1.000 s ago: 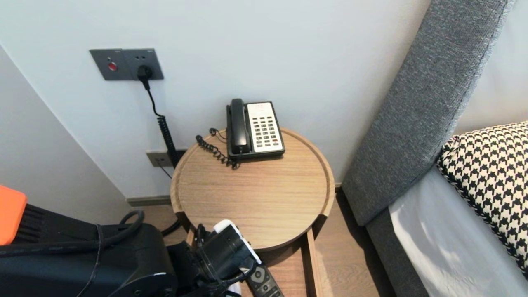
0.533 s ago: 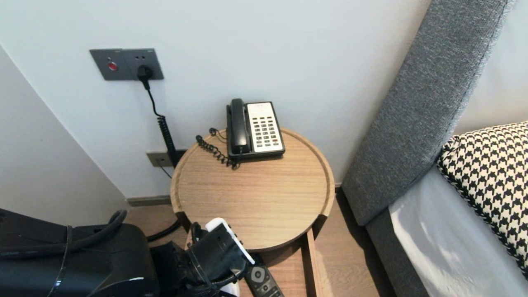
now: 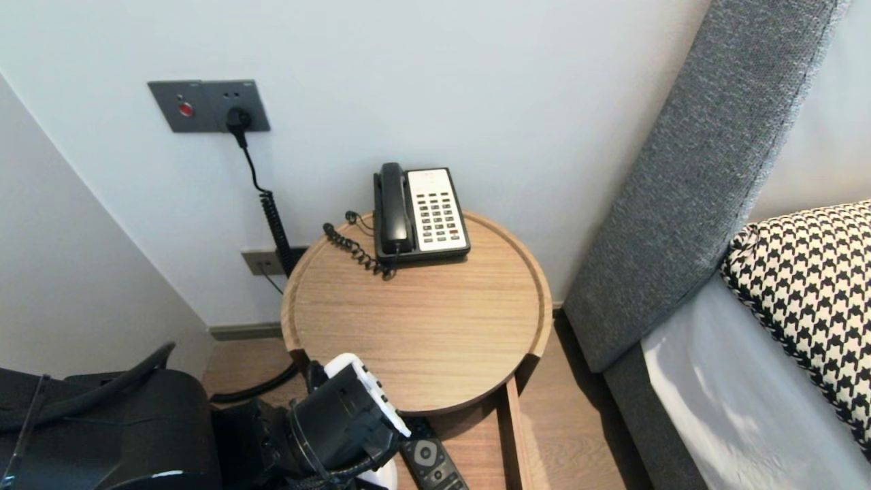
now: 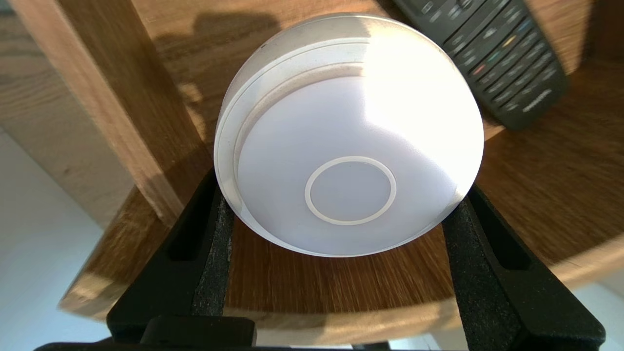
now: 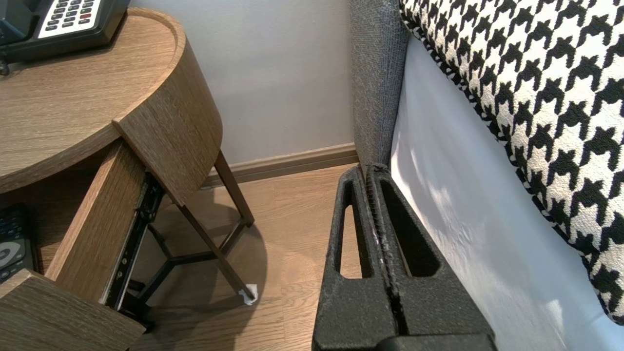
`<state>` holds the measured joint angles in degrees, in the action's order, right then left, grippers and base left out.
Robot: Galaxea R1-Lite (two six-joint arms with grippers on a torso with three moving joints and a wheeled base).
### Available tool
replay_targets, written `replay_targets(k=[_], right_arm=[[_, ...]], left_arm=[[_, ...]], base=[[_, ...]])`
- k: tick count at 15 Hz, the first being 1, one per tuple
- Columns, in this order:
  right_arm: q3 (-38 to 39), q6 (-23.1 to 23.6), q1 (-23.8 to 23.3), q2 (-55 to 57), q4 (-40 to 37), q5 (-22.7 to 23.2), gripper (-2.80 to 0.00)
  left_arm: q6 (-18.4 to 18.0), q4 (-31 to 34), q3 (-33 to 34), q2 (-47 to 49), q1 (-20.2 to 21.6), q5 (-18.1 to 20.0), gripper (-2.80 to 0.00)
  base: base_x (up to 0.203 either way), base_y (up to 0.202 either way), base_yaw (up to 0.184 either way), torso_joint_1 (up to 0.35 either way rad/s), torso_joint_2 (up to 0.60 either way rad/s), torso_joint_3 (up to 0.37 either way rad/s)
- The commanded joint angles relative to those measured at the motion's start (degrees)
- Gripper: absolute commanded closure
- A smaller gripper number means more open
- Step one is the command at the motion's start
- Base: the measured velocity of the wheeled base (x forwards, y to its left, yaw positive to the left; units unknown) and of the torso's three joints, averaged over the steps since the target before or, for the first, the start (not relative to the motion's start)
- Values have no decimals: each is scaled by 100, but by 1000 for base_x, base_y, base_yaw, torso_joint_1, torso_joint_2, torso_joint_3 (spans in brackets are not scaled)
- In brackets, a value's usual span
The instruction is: Take the remote control out of the drawer one by one and place them on the table
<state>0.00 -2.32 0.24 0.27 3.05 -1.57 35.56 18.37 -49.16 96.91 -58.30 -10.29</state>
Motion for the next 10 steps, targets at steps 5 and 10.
replay_targets(k=[5,10], right_arm=[[149,-6,2,8,3,-1,0],[149,0,2,8,3,-10,0]], left_arm=[[12,2,84,-426,2,-9,0],[16,0,82,-621,2,-9,0]], base=[[0,0,0,0,0,0],[0,0,0,0,0,0]])
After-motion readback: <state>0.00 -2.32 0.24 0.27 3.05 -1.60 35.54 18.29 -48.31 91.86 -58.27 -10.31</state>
